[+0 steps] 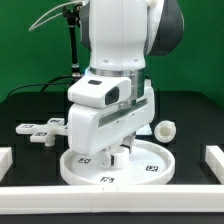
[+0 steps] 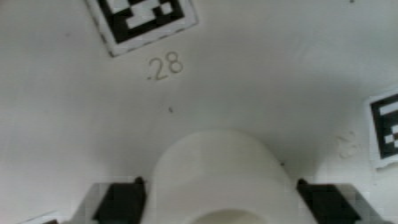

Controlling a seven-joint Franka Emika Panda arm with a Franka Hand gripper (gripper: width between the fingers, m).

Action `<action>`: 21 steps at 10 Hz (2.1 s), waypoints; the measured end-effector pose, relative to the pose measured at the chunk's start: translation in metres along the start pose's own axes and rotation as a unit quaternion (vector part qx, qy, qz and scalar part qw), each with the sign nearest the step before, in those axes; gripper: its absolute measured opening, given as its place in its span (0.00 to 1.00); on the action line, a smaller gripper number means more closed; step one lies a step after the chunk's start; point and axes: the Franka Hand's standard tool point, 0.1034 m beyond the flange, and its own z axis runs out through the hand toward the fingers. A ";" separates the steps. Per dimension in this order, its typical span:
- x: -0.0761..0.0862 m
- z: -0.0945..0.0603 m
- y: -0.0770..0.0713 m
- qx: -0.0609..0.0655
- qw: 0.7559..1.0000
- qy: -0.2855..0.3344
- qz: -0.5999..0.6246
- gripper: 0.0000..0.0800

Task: Assemble round table

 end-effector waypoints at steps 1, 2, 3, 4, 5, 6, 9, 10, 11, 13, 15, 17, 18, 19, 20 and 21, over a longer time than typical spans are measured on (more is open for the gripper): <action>0.000 0.000 0.000 0.000 1.000 0.000 0.000 0.50; 0.000 0.000 0.000 0.000 1.000 0.000 0.000 0.50; 0.001 0.000 0.000 0.000 1.000 0.000 0.001 0.50; 0.009 0.000 -0.002 -0.001 1.000 0.002 0.004 0.50; 0.020 -0.001 -0.003 -0.003 1.000 0.006 0.004 0.50; 0.029 -0.001 -0.005 -0.005 1.000 0.008 0.002 0.51; 0.050 -0.002 -0.012 -0.007 1.000 0.012 0.006 0.51; 0.058 -0.003 -0.015 -0.007 1.000 0.013 0.011 0.51; 0.063 -0.002 -0.018 -0.007 1.000 0.013 0.010 0.51; 0.065 -0.002 -0.019 -0.007 1.000 0.013 0.008 0.51; 0.065 -0.002 -0.019 -0.007 1.000 0.013 0.007 0.51; 0.064 -0.002 -0.019 -0.007 1.000 0.013 0.007 0.71; 0.064 -0.002 -0.019 -0.007 1.000 0.013 0.007 0.79; 0.061 -0.010 -0.020 -0.009 1.000 0.012 0.014 0.79; 0.058 -0.022 -0.023 -0.012 1.000 0.014 0.024 0.81; 0.056 -0.032 -0.030 -0.014 0.999 0.012 0.042 0.81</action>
Offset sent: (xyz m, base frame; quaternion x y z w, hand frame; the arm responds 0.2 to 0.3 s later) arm 0.0193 0.0260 -0.0029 0.0032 0.0059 0.0169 0.9998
